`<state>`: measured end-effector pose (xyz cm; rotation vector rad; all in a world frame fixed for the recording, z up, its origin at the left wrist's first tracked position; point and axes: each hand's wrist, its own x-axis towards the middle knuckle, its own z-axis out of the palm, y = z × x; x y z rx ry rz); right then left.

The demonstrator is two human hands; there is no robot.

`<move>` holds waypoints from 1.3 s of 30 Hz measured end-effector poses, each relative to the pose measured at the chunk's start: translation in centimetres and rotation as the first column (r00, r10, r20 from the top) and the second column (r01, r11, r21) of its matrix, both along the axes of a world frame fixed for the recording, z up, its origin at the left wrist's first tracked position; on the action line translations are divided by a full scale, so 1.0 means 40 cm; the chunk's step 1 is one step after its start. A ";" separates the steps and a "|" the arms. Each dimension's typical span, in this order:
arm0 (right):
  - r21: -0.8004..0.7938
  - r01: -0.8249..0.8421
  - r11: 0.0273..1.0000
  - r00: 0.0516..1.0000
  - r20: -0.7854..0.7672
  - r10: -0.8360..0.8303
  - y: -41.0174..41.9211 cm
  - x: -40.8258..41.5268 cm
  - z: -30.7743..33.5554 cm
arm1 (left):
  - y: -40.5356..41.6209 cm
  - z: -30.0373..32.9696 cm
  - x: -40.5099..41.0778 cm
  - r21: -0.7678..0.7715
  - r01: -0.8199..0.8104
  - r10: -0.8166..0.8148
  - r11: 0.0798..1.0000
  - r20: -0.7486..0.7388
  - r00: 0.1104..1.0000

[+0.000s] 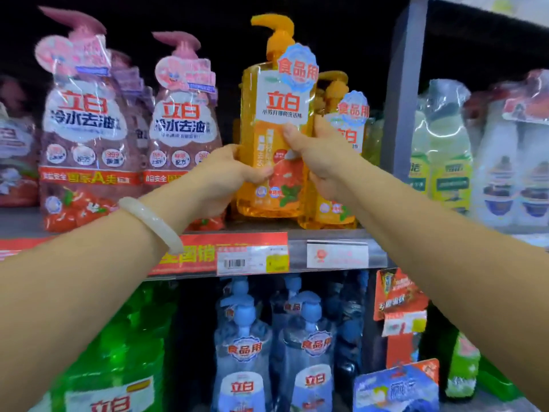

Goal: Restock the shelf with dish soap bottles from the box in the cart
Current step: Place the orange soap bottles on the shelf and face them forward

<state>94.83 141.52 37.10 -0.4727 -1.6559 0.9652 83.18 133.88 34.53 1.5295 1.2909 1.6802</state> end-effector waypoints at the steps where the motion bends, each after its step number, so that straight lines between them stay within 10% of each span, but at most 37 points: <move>1: 0.006 0.022 1.000 1.000 0.017 -0.022 0.009 -0.006 -0.006 | 0.001 -0.003 -0.003 -0.010 -0.011 0.011 1.000 -0.010 1.000; 13: 0.015 0.028 1.000 0.972 0.234 -0.031 0.028 0.006 -0.042 | 0.016 -0.044 -0.012 -0.060 -0.220 0.200 0.974 -0.236 0.951; 28: 0.537 0.187 0.822 0.676 0.537 -0.505 -0.017 0.074 -0.104 | -0.014 -0.061 0.011 0.104 -0.571 0.482 0.814 -0.669 0.565; 39: 0.539 0.245 0.806 0.658 0.518 -0.546 -0.007 0.070 -0.112 | 0.010 -0.067 0.001 0.069 -0.483 0.434 0.873 -0.559 0.706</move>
